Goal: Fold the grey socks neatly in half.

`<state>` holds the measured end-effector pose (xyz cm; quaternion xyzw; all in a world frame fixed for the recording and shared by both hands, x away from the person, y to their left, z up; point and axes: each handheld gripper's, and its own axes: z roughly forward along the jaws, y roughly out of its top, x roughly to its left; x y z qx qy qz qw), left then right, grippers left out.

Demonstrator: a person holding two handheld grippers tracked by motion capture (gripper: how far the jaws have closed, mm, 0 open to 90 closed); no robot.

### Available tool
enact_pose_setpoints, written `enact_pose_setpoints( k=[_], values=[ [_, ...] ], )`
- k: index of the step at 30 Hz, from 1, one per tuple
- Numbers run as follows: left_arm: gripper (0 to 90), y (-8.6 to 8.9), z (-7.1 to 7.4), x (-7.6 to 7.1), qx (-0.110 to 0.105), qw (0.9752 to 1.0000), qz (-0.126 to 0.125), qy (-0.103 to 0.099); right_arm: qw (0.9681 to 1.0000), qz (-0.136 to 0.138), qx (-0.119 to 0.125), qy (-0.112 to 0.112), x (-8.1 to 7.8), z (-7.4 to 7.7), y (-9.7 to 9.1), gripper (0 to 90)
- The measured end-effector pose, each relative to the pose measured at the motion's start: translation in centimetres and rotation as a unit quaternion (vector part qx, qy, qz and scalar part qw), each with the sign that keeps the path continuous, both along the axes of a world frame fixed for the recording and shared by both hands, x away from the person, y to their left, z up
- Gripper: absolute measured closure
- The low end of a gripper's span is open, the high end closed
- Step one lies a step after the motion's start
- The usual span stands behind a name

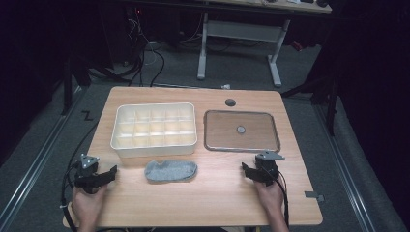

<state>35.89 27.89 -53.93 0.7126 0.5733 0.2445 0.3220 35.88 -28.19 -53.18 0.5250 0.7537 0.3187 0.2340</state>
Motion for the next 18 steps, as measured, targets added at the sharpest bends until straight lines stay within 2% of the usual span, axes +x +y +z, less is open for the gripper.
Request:
enact_pose_setpoints(
  k=[13, 18],
  values=[
    [26.0, -0.05, 0.01, 0.00, 0.001, 1.0000, 0.001, 0.000, 1.0000, 0.002, 0.000, 0.000, 0.01, 0.00, 0.01, 36.4],
    [25.7, -0.10, -0.01, 0.02, 0.001, 1.0000, -0.001, 0.000, 1.0000, 0.007, -0.001, -0.002, -0.03, 0.00, 0.05, 39.3]
  ],
)
